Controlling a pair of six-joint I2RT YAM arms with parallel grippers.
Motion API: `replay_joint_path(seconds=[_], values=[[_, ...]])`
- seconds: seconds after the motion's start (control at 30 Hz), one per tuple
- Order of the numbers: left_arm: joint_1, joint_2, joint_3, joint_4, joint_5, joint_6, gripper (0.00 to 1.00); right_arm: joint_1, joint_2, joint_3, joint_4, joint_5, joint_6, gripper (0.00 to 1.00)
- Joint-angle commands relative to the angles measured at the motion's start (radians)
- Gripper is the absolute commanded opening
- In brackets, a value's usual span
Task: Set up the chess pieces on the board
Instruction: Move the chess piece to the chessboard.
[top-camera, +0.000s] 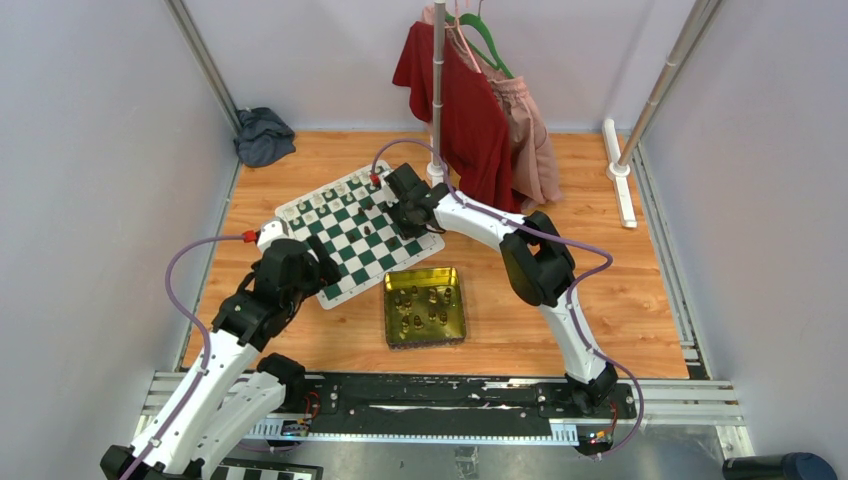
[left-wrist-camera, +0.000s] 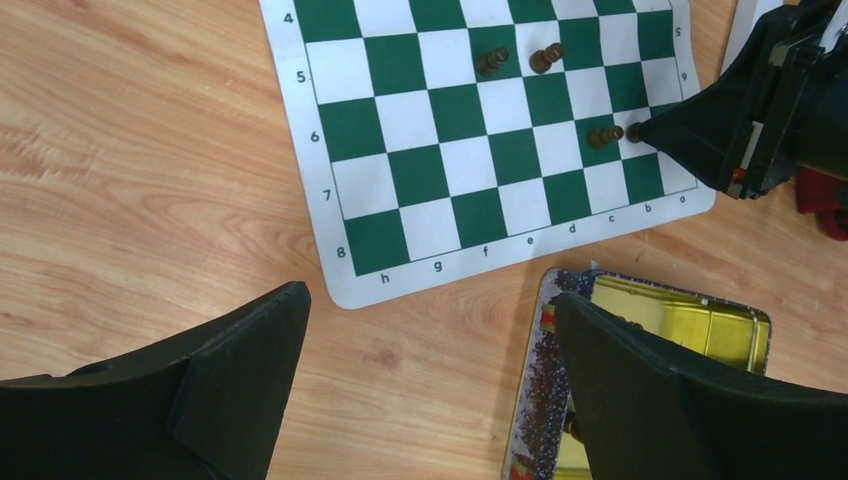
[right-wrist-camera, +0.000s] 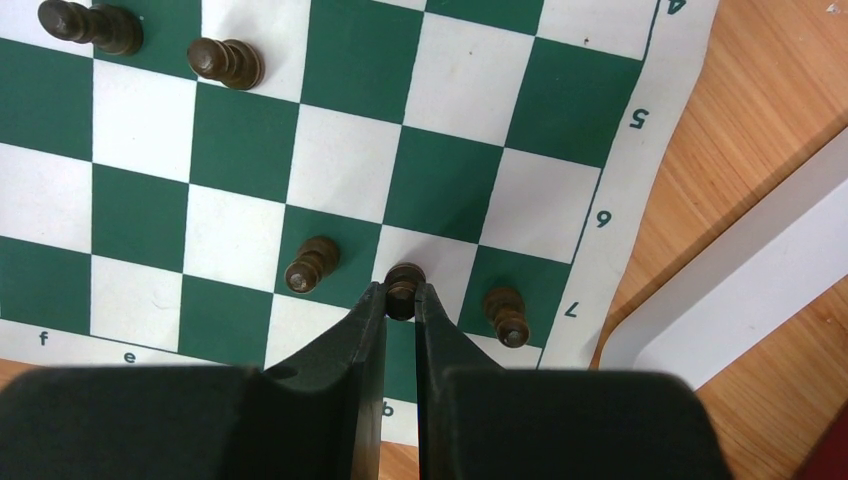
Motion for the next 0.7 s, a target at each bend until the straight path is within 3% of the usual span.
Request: replay_joint_path(seconds=[0.0,0.43,0.67], values=[[-0.005,-0.014,-0.013,-0.018,-0.018,0.008,1.0,0.019,-0.018,-0.013,-0.007,0.023,0.011,0.02],[-0.005,-0.02,-0.026,-0.019,-0.015,0.004,1.0,0.02,-0.012,-0.026,-0.014,0.033,0.015,0.18],[-0.005,-0.027,-0.022,-0.023,-0.023,0.004,1.0,0.021,-0.012,-0.021,-0.018,0.024,0.017,0.33]])
